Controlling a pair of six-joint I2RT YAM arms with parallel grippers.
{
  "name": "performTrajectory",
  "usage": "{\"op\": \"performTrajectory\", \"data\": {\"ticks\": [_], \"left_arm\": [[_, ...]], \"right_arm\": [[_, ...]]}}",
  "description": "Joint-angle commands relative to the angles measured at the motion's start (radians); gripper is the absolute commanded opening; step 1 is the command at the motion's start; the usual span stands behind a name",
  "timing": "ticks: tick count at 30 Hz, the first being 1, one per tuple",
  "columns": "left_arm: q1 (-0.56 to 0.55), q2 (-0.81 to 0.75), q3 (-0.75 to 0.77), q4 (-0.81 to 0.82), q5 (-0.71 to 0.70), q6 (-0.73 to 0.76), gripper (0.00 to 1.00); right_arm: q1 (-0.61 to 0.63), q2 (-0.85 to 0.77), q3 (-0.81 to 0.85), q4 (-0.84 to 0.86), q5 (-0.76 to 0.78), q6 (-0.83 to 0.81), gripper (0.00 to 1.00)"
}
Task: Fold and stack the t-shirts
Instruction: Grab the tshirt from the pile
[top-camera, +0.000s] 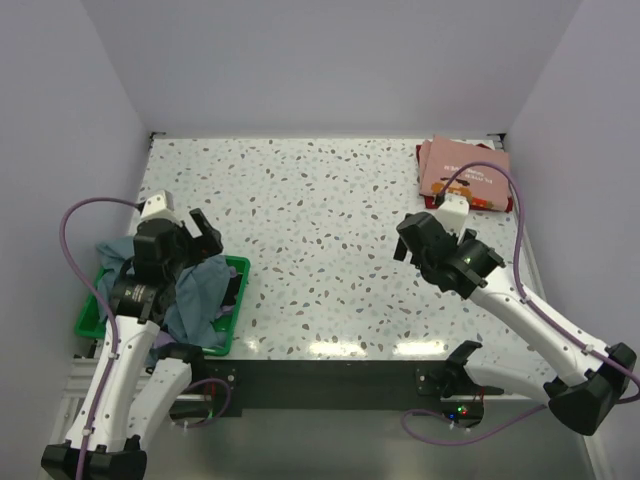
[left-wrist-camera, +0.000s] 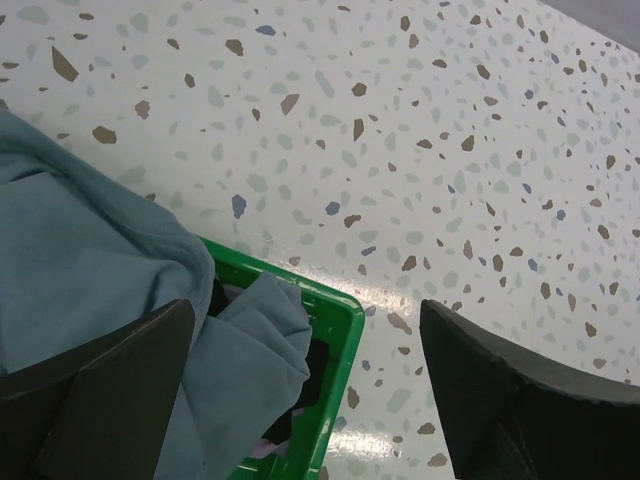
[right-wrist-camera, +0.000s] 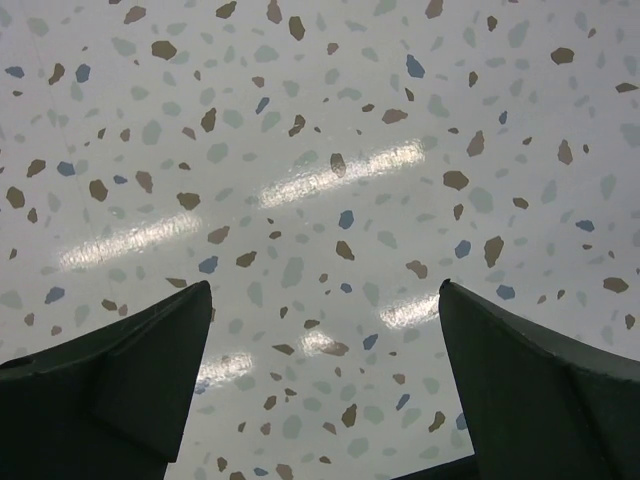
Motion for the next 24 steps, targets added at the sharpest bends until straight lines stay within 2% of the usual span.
{"op": "performTrajectory", "data": {"ticks": [1, 11, 17, 21, 24], "left_arm": [[-0.003, -0.006, 0.051, -0.056, -0.053, -0.032, 1.00], [-0.004, 0.005, 0.174, -0.493, -0.256, -0.171, 1.00], [-0.003, 0.000, 0.056, -0.561, -0.244, -0.242, 1.00], [-0.003, -0.032, -0.033, -0.534, -0.216, -0.270, 1.00], [-0.004, -0.052, -0.020, -0.532, -0.230, -0.267, 1.00]], "right_arm": [[0.000, -0.024, 0.029, -0.023, 0.073, 0.050, 0.99], [0.002, -0.095, 0.014, -0.061, -0.120, 0.070, 0.99], [0.002, -0.185, -0.048, -0.058, -0.241, 0.095, 0.99], [0.002, -0.241, -0.078, -0.061, -0.269, 0.101, 0.99], [0.002, -0.255, -0.081, -0.064, -0.290, 0.098, 0.99]]}}
